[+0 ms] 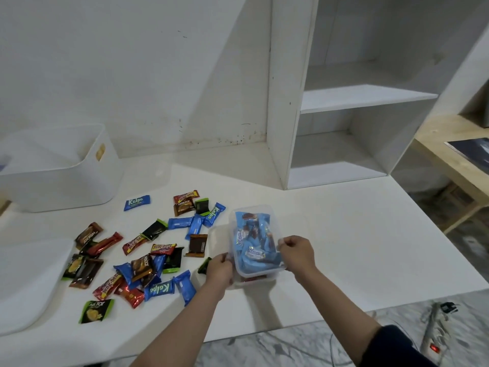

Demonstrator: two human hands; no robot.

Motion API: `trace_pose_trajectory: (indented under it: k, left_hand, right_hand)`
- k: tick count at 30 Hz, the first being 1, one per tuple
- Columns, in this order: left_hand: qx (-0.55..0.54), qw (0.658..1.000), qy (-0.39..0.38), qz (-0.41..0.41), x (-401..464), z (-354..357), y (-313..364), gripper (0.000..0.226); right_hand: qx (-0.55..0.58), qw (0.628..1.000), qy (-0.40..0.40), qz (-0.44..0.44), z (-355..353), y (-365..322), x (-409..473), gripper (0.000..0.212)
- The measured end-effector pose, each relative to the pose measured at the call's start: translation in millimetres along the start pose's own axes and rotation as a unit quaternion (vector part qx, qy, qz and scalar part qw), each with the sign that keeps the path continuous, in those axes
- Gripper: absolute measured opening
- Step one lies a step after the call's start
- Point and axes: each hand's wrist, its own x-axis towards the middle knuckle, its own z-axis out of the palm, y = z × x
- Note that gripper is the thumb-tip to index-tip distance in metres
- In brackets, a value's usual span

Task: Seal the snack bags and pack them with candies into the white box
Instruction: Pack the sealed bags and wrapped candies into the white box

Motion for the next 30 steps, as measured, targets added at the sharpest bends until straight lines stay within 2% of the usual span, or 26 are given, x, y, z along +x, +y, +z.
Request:
trace_pose_trajectory:
  k: [3,6,7,9,10,13,19,21,27,30]
  left_hand:
    - [-0.103,0.993,-0.047,-0.035,-2.8,-6.1,0.8,0.043]
    - [-0.083,0.992,-0.093,-0.027,-7.3,-11.1,2.6,0.044]
    - [-0.069,0.993,-0.097,-0.018,-7.4,-12.1,2.6,0.043]
    - [-0.047,0.993,-0.107,-0.005,-5.2,-12.0,1.5,0.047]
    - [-0.041,0.993,-0.109,-0.003,-6.0,-11.5,1.9,0.048]
    - [-0.053,0.993,-0.103,-0.005,-9.1,-10.1,2.5,0.042]
    - [-0.058,0.994,-0.094,0.023,-22.2,-29.6,18.4,0.021]
    - [-0.064,0.993,-0.096,0.032,-26.6,-46.8,28.8,0.023]
    - [-0.042,0.993,-0.095,0.062,-30.2,-132.5,74.7,0.053]
    - [-0.033,0.994,-0.062,0.081,-33.6,-192.9,99.2,0.050]
  right_hand:
    - [-0.037,0.999,-0.019,-0.028,8.8,-0.2,-7.7,0.017]
    - [-0.065,0.996,-0.030,-0.057,10.9,4.2,-9.5,0.011]
    - [-0.061,0.996,-0.042,-0.051,11.5,6.5,-8.0,0.014]
    - [-0.023,0.996,-0.091,0.001,12.5,6.6,-7.7,0.041]
    - [0.014,0.991,-0.124,0.041,14.5,7.2,-7.8,0.047]
    - [0.067,0.977,-0.193,0.064,16.3,2.6,-16.0,0.028]
    - [0.085,0.976,-0.194,0.044,18.8,-23.4,-28.7,0.016]
    - [0.089,0.975,-0.196,0.046,25.8,-37.0,-32.1,0.015]
    - [0.092,0.972,-0.216,0.034,78.2,-98.2,-54.1,0.028]
    - [0.105,0.967,-0.230,0.017,125.3,-136.2,-78.8,0.030]
